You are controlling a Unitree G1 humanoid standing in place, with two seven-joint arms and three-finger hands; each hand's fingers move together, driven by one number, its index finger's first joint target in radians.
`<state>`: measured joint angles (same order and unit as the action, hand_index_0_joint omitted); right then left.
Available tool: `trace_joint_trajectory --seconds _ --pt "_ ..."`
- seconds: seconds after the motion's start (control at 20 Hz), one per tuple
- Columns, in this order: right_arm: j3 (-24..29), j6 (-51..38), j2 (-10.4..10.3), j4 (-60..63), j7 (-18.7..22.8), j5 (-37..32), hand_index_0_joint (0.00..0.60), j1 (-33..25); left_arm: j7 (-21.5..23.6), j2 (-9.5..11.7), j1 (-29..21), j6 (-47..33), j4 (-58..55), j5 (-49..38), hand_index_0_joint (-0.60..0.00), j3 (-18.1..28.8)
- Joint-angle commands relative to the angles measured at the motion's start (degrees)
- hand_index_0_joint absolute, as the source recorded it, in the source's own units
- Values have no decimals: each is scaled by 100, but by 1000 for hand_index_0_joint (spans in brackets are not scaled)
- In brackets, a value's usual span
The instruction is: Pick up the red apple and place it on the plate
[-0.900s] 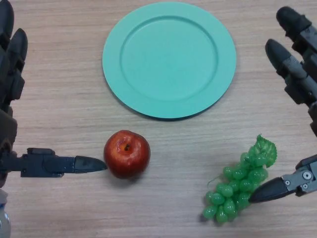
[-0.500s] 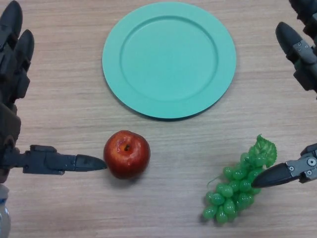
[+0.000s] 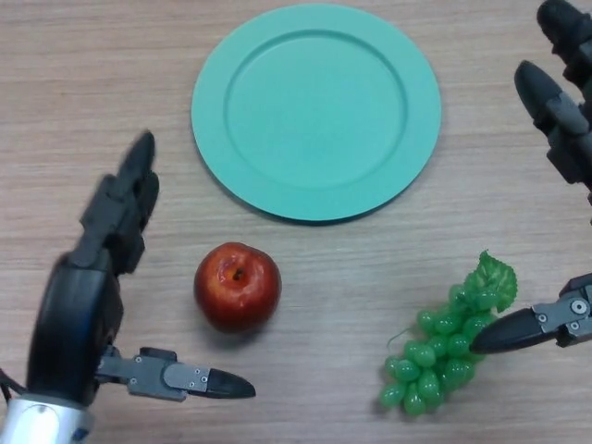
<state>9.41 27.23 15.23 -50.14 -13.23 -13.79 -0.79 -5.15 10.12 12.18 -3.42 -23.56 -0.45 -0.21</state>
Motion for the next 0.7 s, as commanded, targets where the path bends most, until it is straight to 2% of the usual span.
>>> trace_joint_trajectory --seconds 0.05,0.25,0.5,0.6,0.7 --pt "235 -786 68 -263 120 -255 0 -78 256 111 -246 -1131 139 150 0 -47" --pt "278 -795 77 -315 105 -202 0 -57 513 80 -657 -1180 862 303 0 -283" --pt "586 -814 108 -365 -22 -303 0 31 616 77 -1047 -968 1458 563 0 -656" --pt "591 -816 111 -413 12 -251 0 35 709 77 -1116 -1125 1599 845 0 -701" --pt "606 -764 120 -475 34 -255 0 4 822 77 -1229 -843 1560 1024 0 -651"
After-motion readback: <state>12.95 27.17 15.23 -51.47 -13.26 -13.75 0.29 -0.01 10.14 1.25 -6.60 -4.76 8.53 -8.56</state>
